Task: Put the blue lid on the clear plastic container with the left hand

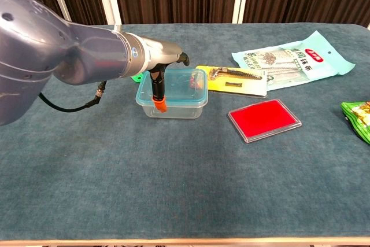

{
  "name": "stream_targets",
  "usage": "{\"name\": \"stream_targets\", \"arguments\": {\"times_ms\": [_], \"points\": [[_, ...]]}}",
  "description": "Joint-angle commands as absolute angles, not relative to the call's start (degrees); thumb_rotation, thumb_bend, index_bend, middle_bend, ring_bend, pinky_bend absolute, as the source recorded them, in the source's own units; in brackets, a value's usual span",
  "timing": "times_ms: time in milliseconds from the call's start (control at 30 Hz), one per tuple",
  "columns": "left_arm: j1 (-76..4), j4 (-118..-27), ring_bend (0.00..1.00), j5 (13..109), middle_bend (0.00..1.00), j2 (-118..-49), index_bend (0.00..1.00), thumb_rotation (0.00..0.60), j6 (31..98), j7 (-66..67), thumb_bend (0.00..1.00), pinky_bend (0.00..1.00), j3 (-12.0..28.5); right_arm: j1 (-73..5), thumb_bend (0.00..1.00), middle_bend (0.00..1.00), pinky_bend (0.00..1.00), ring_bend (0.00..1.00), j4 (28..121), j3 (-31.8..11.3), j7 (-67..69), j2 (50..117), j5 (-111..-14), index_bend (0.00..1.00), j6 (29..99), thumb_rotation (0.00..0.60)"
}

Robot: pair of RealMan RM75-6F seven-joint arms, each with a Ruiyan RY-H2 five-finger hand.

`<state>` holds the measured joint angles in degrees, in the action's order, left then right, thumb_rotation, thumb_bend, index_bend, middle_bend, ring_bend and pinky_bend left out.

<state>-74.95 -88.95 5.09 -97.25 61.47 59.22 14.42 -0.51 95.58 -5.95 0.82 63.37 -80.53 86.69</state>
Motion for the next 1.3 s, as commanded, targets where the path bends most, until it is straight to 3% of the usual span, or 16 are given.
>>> {"name": "stream_targets", "arguments": {"times_ms": [33, 400, 600, 667, 867, 1300], "points": [[-74.85, -91.76, 0.00, 5.65, 0.00, -95.64, 0.01, 0.600, 62.63, 59.44, 0.15, 0.00, 14.60, -0.52, 0.39, 0.00, 0.00, 0.00, 95.77, -5.89, 0.42, 63.22, -80.28, 0.01, 86.43, 0.600], [-74.94, -98.13, 0.00, 7.50, 0.04, -92.17, 0.02, 0.600, 65.97, 59.44, 0.16, 0.00, 15.32, -0.76, 0.39, 0.00, 0.00, 0.00, 96.70, -6.32, -1.33, 63.03, -79.03, 0.01, 85.97, 0.600], [-74.62, -90.71, 0.12, 15.38, 0.32, -95.07, 0.13, 0.600, 63.28, 53.66, 0.34, 0.09, 16.70, -0.84, 0.39, 0.00, 0.00, 0.00, 96.78, -6.60, -1.06, 63.07, -78.67, 0.01, 85.92, 0.600], [-74.53, -87.64, 0.15, 17.05, 0.39, -95.76, 0.23, 0.600, 61.01, 51.61, 0.38, 0.09, 17.24, -0.85, 0.39, 0.00, 0.00, 0.00, 96.83, -6.62, -0.96, 63.05, -78.59, 0.01, 85.85, 0.600], [-74.38, -82.49, 0.17, 18.53, 0.43, -97.09, 0.38, 0.600, 56.79, 48.28, 0.40, 0.10, 17.83, -0.74, 0.39, 0.00, 0.00, 0.00, 96.66, -6.66, -0.38, 63.16, -78.47, 0.01, 85.92, 0.600], [-74.27, -75.66, 0.18, 19.69, 0.52, -100.18, 0.57, 0.600, 53.01, 45.56, 0.47, 0.10, 16.92, -0.54, 0.39, 0.00, 0.00, 0.00, 96.35, -6.45, 0.17, 63.29, -78.39, 0.01, 85.81, 0.600]]}}
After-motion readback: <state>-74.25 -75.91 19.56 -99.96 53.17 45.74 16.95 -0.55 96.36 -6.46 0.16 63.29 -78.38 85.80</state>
